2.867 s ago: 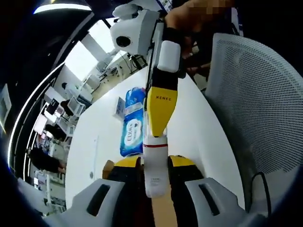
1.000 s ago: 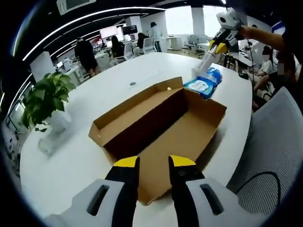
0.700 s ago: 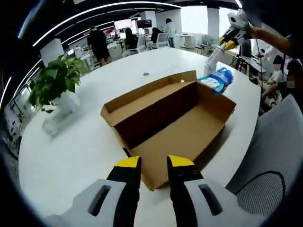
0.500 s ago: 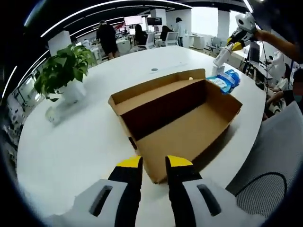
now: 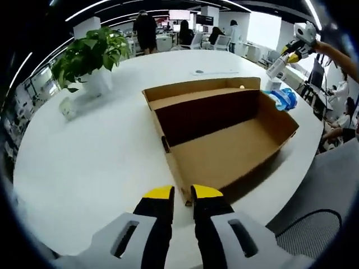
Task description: Operate the shoe box by opening the lid, removing the specified soft item, and placing it in the target area until the item is outside and the box remains undamaged.
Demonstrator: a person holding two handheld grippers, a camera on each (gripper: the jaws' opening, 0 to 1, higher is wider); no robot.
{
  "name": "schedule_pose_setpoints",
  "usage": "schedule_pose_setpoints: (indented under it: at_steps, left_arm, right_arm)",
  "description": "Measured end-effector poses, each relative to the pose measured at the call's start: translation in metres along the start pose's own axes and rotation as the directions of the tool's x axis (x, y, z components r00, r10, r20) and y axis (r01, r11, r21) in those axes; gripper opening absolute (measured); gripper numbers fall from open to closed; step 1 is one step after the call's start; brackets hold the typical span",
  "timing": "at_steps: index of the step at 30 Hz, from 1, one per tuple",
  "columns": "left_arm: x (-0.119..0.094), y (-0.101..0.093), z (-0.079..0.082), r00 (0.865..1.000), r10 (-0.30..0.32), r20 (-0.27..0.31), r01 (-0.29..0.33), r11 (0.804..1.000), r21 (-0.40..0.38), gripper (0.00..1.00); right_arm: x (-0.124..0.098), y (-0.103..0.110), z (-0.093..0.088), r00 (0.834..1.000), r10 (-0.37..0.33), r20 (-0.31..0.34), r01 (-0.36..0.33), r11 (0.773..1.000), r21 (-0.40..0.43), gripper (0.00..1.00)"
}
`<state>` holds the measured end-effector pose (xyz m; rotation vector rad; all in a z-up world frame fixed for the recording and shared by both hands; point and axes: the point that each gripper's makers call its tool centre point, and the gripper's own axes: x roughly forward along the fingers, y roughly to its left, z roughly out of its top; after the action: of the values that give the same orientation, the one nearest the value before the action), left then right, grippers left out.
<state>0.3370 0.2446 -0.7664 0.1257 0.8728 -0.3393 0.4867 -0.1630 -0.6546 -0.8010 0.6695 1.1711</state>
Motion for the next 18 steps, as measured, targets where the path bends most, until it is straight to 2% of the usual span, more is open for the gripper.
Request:
schedule_pose_setpoints:
  at_steps: [8,18]
  left_arm:
    - [0.003,-0.003,-0.001,1.0,0.006,0.009,-0.005,0.997,-0.073,0.06]
    - [0.004,-0.002,0.0,0.998,0.065,0.011,-0.064,0.993,-0.099,0.04]
  right_arm:
    - [0.012,-0.013,-0.011,0.998,0.021,-0.064,-0.025,0.997,-0.077,0.15]
    - [0.034,-0.026,-0.034,0.989,0.053,-0.14,-0.069,0.991,-0.113,0.15]
